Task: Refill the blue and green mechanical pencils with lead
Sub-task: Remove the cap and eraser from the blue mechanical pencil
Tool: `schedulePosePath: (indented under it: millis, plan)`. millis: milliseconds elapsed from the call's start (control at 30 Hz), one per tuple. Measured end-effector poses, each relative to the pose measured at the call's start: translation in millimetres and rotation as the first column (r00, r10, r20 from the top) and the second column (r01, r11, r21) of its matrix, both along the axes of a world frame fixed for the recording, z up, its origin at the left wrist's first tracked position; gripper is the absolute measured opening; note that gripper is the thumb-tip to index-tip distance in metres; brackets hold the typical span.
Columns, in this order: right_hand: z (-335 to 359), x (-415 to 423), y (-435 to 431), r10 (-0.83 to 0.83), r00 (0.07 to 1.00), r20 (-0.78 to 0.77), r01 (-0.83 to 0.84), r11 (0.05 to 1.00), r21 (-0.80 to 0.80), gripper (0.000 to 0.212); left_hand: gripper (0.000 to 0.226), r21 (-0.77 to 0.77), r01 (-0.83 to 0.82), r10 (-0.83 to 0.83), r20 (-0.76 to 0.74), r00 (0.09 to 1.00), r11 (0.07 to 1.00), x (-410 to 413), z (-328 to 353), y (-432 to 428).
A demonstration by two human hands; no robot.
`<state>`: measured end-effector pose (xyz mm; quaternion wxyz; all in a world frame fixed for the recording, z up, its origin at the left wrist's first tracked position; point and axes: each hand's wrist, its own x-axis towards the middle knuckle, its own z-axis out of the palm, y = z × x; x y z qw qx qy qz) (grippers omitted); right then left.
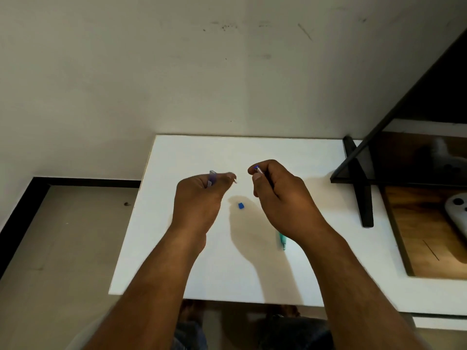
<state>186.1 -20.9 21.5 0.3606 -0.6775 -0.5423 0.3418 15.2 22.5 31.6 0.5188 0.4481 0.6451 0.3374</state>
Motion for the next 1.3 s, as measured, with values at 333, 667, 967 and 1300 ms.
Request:
schedulePosePath:
  millis: [333,667,967,1300]
  plan:
    - [-1.5,-0.5,-0.3,-0.004,0.996,-0.086,0.006,1.000,0.024,0.015,0.055,-0.059,0.239,-0.229,-0.571,0.789,0.969,-9.0,-43.5,-6.6]
    - [-0.3,-0.8,-0.8,0.001,0.996,-0.086,0.000,1.000,0.019,0.011,0.030,-0.137,0.243,-0.267,-0.707,0.655,0.960,-11.4,-57.6,-11.0]
    - [11.3,1.7,0.7,-0.113,0.970,-0.213,0.117,0.993,0.007,0.012,0.010,0.136,0.316,-0.210,-0.499,0.841,0.939,-4.5,-1.2,-1.4]
    - [27.6,-3.2,0.3,-0.031,0.907,-0.420,0.048,0.998,0.028,0.015,0.031,0.250,0.311,-0.247,-0.254,0.935,0.917,1.2,33.4,-8.0]
